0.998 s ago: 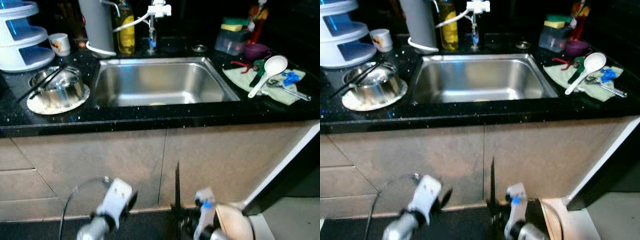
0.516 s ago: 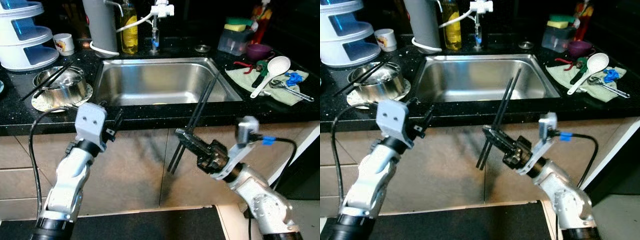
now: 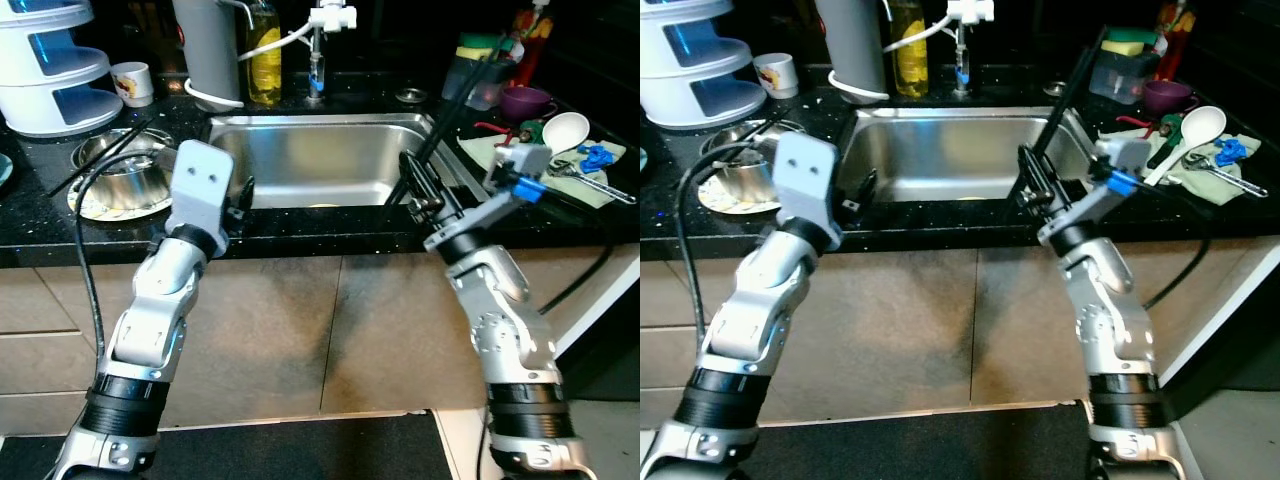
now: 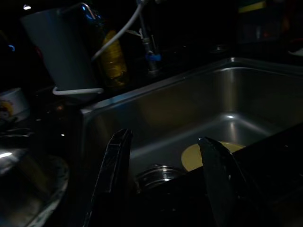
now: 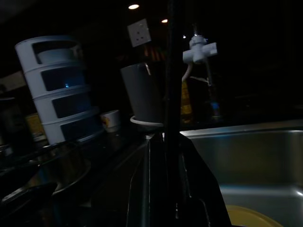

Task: Kitchen organization

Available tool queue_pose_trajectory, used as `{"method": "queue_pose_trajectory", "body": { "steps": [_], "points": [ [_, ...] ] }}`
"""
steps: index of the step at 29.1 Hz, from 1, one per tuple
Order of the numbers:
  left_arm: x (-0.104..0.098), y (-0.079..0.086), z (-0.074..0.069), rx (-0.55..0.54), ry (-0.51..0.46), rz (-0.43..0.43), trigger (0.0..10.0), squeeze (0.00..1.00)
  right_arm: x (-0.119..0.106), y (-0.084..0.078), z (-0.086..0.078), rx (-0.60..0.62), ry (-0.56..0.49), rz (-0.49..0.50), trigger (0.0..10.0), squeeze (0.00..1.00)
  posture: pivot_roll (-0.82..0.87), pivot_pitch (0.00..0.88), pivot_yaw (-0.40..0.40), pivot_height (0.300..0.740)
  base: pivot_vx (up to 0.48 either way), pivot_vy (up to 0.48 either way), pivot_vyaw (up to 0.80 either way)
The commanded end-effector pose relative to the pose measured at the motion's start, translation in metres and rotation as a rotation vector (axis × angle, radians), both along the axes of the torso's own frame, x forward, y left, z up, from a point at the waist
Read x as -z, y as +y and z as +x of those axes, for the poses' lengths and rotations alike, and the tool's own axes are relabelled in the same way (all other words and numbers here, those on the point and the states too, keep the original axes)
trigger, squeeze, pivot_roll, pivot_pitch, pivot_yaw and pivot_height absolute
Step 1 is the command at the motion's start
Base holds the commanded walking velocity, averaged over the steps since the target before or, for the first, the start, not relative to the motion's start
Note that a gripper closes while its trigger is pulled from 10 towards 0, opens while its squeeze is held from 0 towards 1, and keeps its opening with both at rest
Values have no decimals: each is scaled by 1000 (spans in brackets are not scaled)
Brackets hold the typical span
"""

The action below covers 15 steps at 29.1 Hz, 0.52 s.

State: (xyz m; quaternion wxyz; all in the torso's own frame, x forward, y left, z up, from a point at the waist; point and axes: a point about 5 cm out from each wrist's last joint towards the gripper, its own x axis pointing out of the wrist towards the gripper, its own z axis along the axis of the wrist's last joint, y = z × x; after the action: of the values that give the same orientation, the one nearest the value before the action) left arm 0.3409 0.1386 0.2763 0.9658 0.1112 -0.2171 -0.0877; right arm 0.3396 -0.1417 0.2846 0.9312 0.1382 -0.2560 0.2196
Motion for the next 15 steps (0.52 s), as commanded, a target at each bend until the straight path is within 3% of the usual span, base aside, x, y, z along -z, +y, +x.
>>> {"method": "queue_pose_trajectory", "body": {
  "steps": [1, 3, 15],
  "points": [
    [5, -2, 0, 13, 28, 8, 10000, 0, -2, 0, 0, 27, -19, 1, 10000, 0, -45, 123, -23, 740, 0, 0, 0],
    [5, -4, 0, 27, 35, 2, 10000, 0, -2, -1, 1, 61, -24, 39, 10000, 0, -46, 124, -24, 740, 262, 0, 0],
    [9, -5, -1, 32, 57, 13, 10000, 0, 0, 1, 1, 80, -36, 52, 10000, 0, -47, 115, -20, 740, 288, 0, 0]
  ]
}}
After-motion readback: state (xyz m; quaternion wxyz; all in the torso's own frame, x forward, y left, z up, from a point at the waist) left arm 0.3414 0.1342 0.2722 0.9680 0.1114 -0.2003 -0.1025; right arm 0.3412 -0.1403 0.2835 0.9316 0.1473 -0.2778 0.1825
